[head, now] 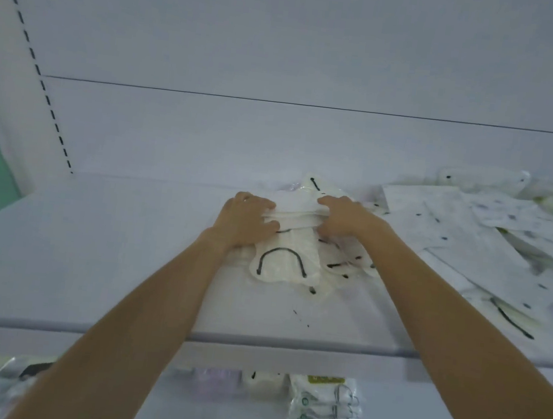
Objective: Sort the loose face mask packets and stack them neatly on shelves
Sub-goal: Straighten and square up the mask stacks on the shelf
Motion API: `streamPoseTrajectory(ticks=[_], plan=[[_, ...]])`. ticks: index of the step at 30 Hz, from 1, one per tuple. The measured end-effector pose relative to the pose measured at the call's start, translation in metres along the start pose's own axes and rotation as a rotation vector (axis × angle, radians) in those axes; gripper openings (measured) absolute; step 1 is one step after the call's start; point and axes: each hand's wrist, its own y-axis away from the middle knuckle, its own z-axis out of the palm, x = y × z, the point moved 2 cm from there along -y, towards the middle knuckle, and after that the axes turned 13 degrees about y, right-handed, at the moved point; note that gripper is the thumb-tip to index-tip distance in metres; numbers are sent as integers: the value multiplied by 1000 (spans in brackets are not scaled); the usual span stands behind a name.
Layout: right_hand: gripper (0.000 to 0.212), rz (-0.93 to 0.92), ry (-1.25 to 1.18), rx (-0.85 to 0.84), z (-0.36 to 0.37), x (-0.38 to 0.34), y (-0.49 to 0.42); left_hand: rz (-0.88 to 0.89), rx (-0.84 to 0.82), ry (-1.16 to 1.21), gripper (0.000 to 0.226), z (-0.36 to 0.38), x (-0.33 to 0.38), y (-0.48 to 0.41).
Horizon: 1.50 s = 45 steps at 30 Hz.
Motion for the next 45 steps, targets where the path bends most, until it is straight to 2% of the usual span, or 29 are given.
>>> streamPoseTrajectory(ticks=[1,3,6,9,11,13,15,17,19,20,22,23,25,28,29,31,33,36,37,39,41,43,45], plan=[[63,-5,-16,-40,4,-2,-4,9,-9,-10,49,1,-3,-1],[58,-22,-105,13,10,-4,-13,15,1,1,47,0,-9,-3],[38,-43,-113,213,12,-2,-17,-19,-9,55,56,0,-9,-5],[27,-124,-61,472,8,-1,-14,-10,-11,-70,65,3,-2,-6],[27,-211,-92,702,0,-6,-7,33,126,-88,42,-1,-3,-5],[31,-237,-221,922,-8,-11,-1,72,372,22,20,-11,-7,-3],[51,-179,-383,1025,-14,-14,5,58,549,278,20,-21,-7,0],[75,-110,-587,936,-14,-14,6,11,617,688,27,-30,-4,-1],[94,-62,-844,675,-11,-14,3,-73,500,1070,19,-32,0,-3],[97,-49,-972,521,-9,-14,1,-87,392,1166,13,-30,2,-4],[83,-61,-1159,304,-5,-16,-1,-61,233,1219,12,-24,7,-3],[66,-83,-1205,282,-3,-17,-2,-40,174,1212,17,-21,9,-2],[32,-85,-1246,360,-2,-15,-4,-1,62,1202,24,-15,11,-3],[27,-79,-1279,377,-5,-6,-7,-15,-132,1264,11,-14,13,-3],[27,-103,-1237,356,-5,-5,-7,-37,-145,1251,8,-15,13,-2],[29,-183,-1054,323,-5,-9,-8,-92,-81,1209,24,-16,8,-3],[32,-233,-951,312,-3,-16,-8,-143,83,1196,25,-16,1,-5],[53,-169,-1109,237,-9,-9,-8,-227,400,1166,25,-22,-15,-7],[58,-129,-1040,235,-10,-3,-9,-266,505,1147,29,-26,-22,-8],[59,-99,-614,212,-6,8,-11,-353,665,1097,38,-32,-34,-7],[46,-82,-221,93,5,9,-10,-407,732,1064,47,-33,-41,-6],[52,-70,-83,-1,11,3,-7,-418,747,1057,67,-31,-44,-4],[54,-63,-86,19,11,2,-8,-402,781,958,83,-33,-42,-1]])
